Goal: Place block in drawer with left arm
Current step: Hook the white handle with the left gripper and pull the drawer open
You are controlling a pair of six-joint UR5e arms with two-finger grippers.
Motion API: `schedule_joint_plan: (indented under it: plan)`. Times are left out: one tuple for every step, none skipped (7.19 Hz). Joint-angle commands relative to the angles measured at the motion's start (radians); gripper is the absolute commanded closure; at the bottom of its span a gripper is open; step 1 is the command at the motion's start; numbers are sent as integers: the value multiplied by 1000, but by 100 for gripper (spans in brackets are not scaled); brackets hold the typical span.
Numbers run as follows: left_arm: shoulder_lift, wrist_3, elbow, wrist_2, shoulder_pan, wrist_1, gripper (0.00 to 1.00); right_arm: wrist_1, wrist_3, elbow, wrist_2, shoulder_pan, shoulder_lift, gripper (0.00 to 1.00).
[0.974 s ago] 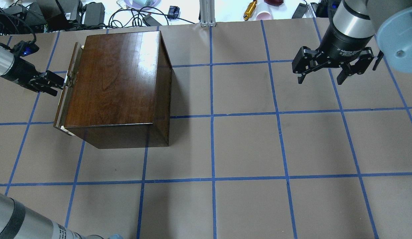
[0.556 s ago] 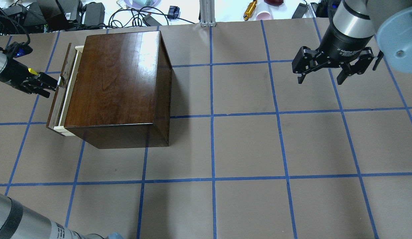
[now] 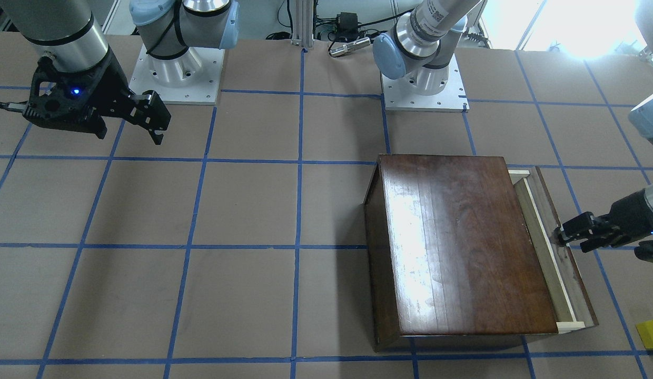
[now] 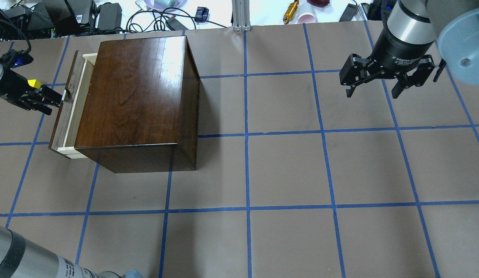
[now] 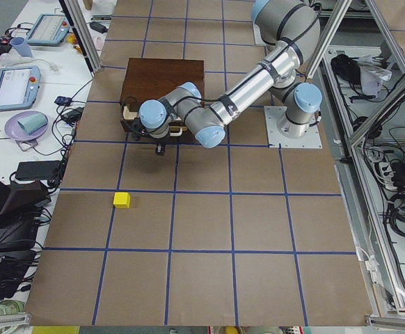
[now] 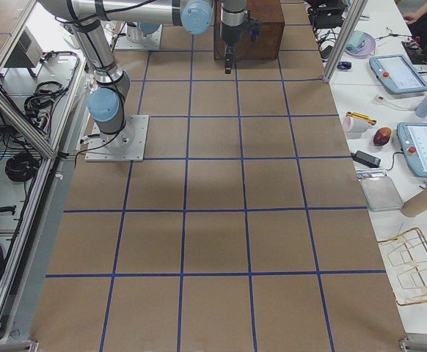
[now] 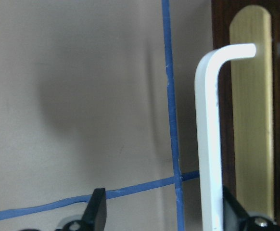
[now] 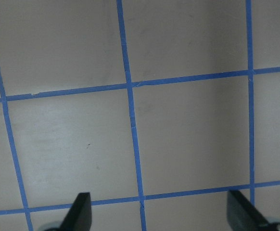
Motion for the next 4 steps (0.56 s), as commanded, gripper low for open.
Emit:
schedule_joint_plan:
  plan:
    - [1,1,4,7,12,4,20,0,0,0,0,0,0,0]
    - [1,1,5,7,28,4,20,0,0,0,0,0,0,0]
    - [1,1,12,9,29,4,19,0,0,0,0,0,0,0]
    - [1,1,13,25,31,4,19,0,0,0,0,0,0,0]
